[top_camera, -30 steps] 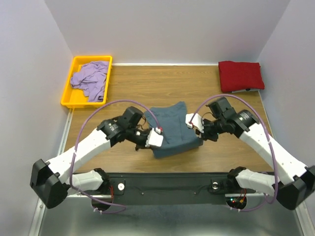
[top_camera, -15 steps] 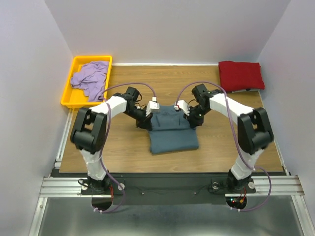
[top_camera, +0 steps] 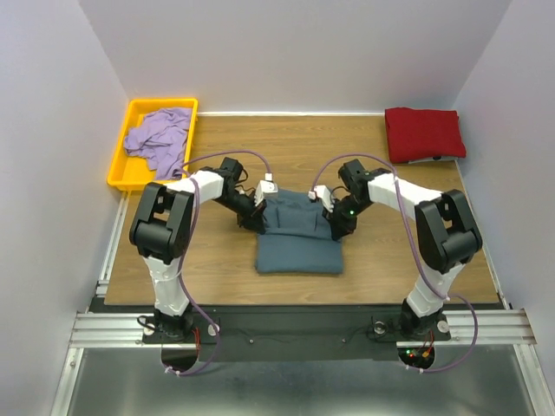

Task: Fold and stack the t-shirts
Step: Fold the tshirt

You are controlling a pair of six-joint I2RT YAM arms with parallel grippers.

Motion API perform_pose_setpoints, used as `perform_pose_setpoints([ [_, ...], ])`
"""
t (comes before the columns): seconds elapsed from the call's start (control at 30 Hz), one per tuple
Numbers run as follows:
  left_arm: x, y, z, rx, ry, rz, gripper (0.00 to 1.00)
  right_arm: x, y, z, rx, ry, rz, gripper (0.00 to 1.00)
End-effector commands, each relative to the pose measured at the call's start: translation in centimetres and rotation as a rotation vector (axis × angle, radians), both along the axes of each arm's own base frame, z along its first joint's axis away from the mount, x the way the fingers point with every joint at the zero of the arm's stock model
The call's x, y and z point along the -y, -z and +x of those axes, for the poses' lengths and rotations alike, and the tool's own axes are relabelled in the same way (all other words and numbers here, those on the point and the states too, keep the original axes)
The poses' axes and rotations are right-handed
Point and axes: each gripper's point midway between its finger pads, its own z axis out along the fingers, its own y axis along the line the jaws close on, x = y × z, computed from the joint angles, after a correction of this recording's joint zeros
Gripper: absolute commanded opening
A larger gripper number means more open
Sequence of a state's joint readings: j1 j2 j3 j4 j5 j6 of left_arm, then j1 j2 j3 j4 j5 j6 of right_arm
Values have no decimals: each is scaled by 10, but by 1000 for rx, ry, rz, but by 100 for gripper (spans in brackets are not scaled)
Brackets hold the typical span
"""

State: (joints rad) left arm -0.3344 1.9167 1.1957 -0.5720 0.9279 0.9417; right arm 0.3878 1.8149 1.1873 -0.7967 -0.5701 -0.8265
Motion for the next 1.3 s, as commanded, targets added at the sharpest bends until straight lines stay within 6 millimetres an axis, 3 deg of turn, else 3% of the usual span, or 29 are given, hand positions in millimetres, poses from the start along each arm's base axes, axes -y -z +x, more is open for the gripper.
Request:
perform_pose_setpoints([
  [0.0, 0, -15, -38, 12, 71, 21, 0, -4, -17, -40, -71, 21, 32, 3],
  [0.03, 1, -19, -43, 20, 75, 16, 1, -4, -21, -41, -72, 29, 33, 7],
  [0.07, 0, -21, -51, 2, 74, 3, 7, -4, -29, -39, -69, 46, 33, 19],
  [0.13, -2, -29, -51, 17, 69, 2, 20, -5, -41, -30, -44, 74, 34, 33],
  [0.2, -4, -42, -45, 53, 56, -12, 27, -5, -58, -16, -31, 139, 68, 41],
  [0.23, -4, -58, -41, 105, 48, -33, 35, -9, -75, 1, 9, 159, 99, 48],
  [0.27, -4, -73, -38, 174, 44, -47, 47, -11, -89, 21, 26, 197, 131, 51],
  [0.3, -3, -73, -35, 187, 45, -52, 47, -10, -90, 22, 17, 213, 141, 51],
  [0.4, 6, -111, -21, 373, 30, -92, 54, -23, -103, 48, 12, 237, 195, 52],
  [0.43, 8, -114, -15, 414, 26, -79, 56, -27, -92, 53, -29, 239, 193, 52],
  [0.5, 18, -126, -7, 479, 43, -85, 56, -39, -97, 71, -38, 253, 234, 52],
  [0.57, 32, -126, -5, 487, 70, -74, 56, -50, -90, 89, -76, 275, 256, 52],
  [0.63, 44, -112, -6, 462, 93, -48, 56, -59, -86, 101, -94, 289, 281, 53],
  [0.67, 55, -112, -8, 475, 118, -52, 56, -63, -73, 109, -121, 309, 281, 54],
  [0.7, 61, -106, -9, 471, 129, -46, 56, -69, -78, 119, -107, 311, 305, 55],
  [0.87, 87, -82, -16, 468, 187, -32, 56, -80, -65, 142, -112, 334, 329, 58],
  [1.07, 106, -56, -27, 417, 240, -16, 50, -94, -48, 143, -184, 339, 351, 58],
  [1.27, 109, -35, -29, 364, 248, 13, 47, -106, -35, 131, -227, 316, 363, 58],
])
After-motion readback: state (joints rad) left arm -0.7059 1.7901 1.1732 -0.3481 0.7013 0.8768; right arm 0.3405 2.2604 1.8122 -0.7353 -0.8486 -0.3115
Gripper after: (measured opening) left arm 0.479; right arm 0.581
